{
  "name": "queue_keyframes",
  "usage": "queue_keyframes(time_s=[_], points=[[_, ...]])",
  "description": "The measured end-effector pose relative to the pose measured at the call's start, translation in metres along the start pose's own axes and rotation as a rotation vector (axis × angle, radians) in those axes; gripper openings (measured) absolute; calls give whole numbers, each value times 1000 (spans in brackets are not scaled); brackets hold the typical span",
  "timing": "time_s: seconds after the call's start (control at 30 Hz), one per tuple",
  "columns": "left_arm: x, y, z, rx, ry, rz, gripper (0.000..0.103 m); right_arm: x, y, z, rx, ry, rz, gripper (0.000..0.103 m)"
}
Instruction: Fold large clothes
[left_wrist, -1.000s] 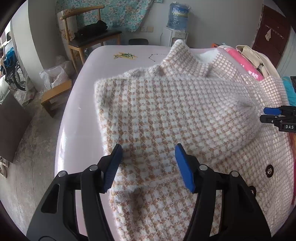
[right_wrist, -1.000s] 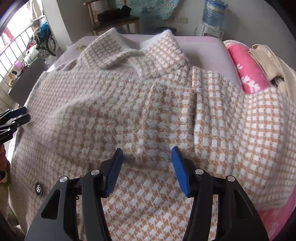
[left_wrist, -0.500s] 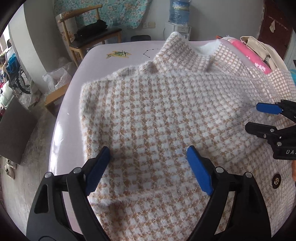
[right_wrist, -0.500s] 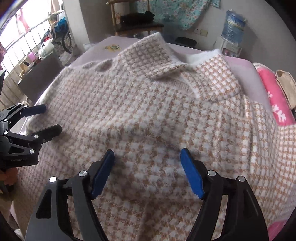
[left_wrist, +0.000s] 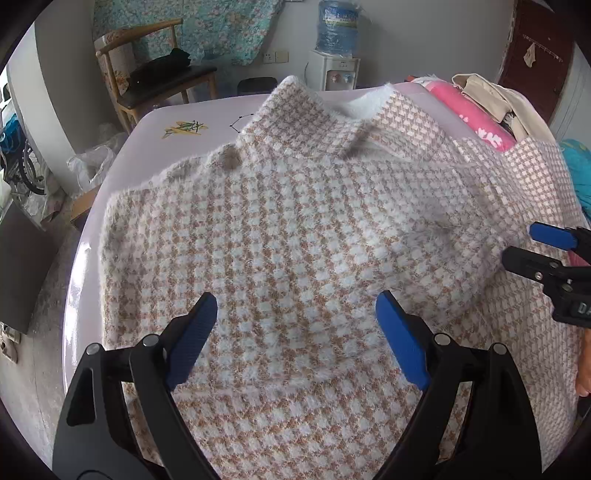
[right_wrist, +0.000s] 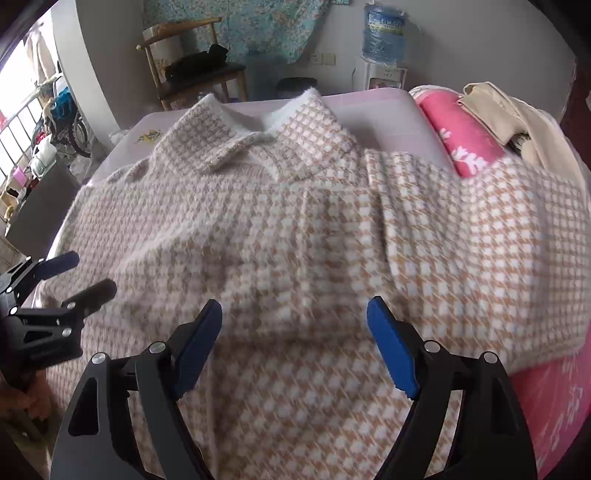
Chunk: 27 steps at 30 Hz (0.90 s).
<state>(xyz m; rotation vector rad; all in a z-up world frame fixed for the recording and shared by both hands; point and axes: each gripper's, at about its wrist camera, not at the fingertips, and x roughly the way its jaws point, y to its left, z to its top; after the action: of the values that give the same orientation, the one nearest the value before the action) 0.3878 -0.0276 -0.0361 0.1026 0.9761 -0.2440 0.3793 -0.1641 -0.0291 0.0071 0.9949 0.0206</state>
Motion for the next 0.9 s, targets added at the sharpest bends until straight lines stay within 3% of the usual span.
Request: queue_keyframes(time_s=[0.27, 0.33, 0.7, 0.83, 0.9], points=[[16, 2, -8, -49, 41, 34, 95, 12, -22, -58, -42, 101, -110, 92], [17, 3, -10, -59, 42, 36, 95, 7, -28, -68, -31, 71, -116, 97], [16, 2, -11, -71, 38, 62, 96, 6, -35, -75, -42, 57, -64, 97], [16, 2, -11, -68, 37, 58, 96, 4, -34, -70, -66, 114, -55, 97], [16, 2, -12, -59, 37, 54, 96, -8, -41, -66, -17, 117, -45, 97]])
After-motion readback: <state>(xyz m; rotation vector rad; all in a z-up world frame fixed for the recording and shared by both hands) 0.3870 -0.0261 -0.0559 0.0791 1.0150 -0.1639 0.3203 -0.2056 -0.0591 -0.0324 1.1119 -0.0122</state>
